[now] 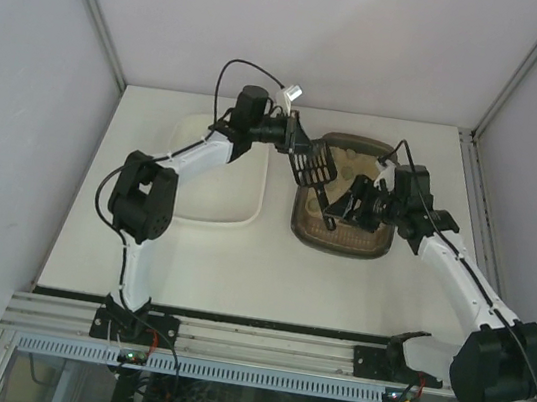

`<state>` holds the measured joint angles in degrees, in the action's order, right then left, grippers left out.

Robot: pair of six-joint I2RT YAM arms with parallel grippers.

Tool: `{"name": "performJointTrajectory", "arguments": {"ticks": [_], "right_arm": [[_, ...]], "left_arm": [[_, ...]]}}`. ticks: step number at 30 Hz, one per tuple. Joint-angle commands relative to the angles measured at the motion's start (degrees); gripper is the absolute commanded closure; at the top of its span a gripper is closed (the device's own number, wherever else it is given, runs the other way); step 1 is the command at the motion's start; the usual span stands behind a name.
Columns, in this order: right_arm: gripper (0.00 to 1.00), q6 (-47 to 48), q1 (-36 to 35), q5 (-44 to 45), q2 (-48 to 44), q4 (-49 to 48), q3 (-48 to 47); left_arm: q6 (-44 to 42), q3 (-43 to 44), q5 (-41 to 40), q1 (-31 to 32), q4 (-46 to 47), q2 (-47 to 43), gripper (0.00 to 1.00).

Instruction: Clean the litter box

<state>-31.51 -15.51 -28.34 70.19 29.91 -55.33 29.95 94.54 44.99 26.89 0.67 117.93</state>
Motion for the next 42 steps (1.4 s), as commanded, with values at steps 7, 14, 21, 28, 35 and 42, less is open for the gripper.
{"name": "performJointTrajectory", "arguments": {"ticks": [7, 14, 21, 28, 35, 42], "right_arm": [[0.41, -12.0, -1.0, -14.2, 0.2, -24.1, 6.1], [0.60, -13.1, -0.9, -14.2, 3.1, -27.6, 6.1], [1.00, -12.5, -1.3, -9.0, 1.3, -22.3, 6.1], [1.00, -8.6, -0.5, 10.2, -1.3, 10.8, -2.3], [1.00, -5.3, -0.1, 19.6, 8.5, 27.4, -14.1], [1.00, -2.8, -0.4, 19.2, 19.4, 30.0, -20.2]], "left_arm": [[11.8, -3.6, -0.8, -0.1, 17.7, -5.1, 1.00], [11.9, -4.6, 0.4, 0.4, 17.7, -5.1, 1.00], [11.5, -3.8, -1.1, 0.0, 16.6, -4.7, 0.98], [5.4, 2.8, -34.7, 0.4, -10.6, -8.5, 0.00], [13.2, 0.9, -48.0, 3.4, -14.7, -9.8, 0.00], [17.9, 6.3, -46.8, 4.8, -19.0, -4.6, 0.00]]}}
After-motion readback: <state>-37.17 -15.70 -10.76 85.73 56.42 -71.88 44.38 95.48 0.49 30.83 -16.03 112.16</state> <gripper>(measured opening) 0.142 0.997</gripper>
